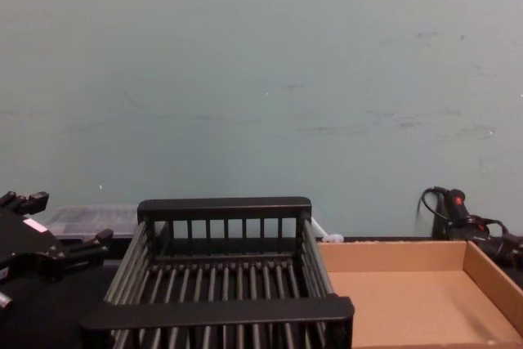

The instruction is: Pick up the white tape and place it into the black box , Pick up the silver tape and place it into the brown box.

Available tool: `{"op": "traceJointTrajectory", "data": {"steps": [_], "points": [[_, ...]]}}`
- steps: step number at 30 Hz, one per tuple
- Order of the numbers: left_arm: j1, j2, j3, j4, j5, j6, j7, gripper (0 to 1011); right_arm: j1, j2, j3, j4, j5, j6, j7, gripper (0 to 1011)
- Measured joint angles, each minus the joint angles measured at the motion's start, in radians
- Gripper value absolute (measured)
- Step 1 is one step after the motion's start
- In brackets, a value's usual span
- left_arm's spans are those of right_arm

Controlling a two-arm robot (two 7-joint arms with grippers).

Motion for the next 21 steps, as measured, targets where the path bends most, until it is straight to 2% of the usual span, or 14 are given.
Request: {"op": "traceJointTrajectory", "data": {"steps": [16,21], "points": [[0.0,0.0,0.0,0.0,0.0,0.0,0.0,1001,0.0,0.0,0.0,0.0,0.0,0.0,0.0,1002],[0.0,0.0,0.0,0.0,0.0,0.0,0.0,1001,-0.011,-0.002,0.016,-0.017,0.0,0.004,0.013,1002]]}}
